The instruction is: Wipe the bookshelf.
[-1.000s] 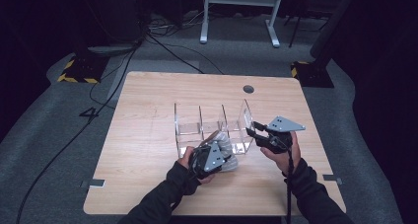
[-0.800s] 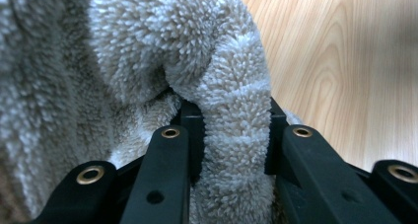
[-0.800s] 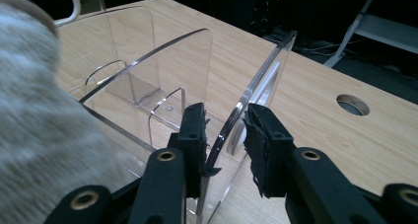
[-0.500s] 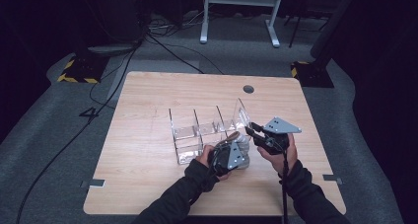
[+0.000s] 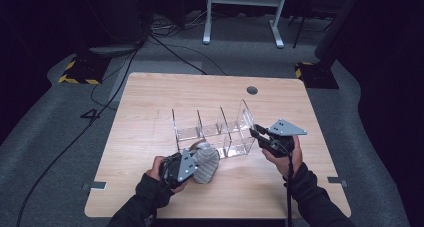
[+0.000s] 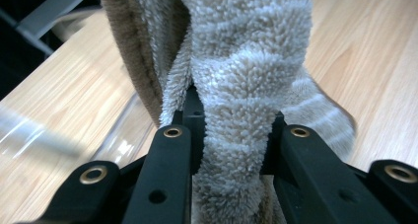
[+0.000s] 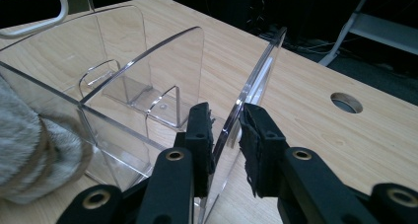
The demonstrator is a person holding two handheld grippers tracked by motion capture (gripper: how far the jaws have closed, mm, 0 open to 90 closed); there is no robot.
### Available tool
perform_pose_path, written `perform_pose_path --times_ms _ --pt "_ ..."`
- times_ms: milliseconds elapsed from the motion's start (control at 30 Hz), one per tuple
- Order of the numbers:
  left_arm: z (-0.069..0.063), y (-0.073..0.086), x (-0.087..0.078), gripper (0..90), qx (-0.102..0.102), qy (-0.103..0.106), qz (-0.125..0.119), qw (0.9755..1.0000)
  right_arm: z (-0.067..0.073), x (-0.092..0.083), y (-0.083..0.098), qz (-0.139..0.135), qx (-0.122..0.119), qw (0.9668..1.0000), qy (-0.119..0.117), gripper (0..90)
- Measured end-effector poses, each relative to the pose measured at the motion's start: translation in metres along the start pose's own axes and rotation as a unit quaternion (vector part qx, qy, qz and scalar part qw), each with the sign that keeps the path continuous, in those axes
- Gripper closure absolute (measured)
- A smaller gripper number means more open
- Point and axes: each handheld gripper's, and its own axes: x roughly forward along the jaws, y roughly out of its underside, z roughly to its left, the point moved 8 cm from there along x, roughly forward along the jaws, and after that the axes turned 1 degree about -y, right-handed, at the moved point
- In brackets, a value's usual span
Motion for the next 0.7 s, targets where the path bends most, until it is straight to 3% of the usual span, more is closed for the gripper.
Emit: perform_pose_path --times_ms 167,333,433,633,700 --pt "0.009 0.000 0.004 75.2 -0.002 -0.017 0.001 0.9999 0.004 -0.004 0.000 -0.001 0.007 0.9999 -0.009 74.7" --pt "0.003 -0.019 0.026 75.1 0.005 -0.004 -0.006 1.0000 0.009 -0.009 0.000 0.001 0.021 0.9995 -0.023 75.0" --pt "-0.012 -0.040 0.044 75.1 0.013 0.011 -0.021 0.9996 0.010 -0.008 -0.001 0.002 0.023 0.9995 -0.020 75.0" --pt "-0.058 -0.084 0.093 75.4 0.036 0.047 -0.041 0.9974 0.010 -0.008 -0.001 0.001 0.025 0.9995 -0.022 75.0" --pt "-0.068 -0.093 0.105 75.4 0.042 0.050 -0.042 0.9970 0.011 -0.008 -0.001 0.000 0.025 0.9994 -0.022 75.0"
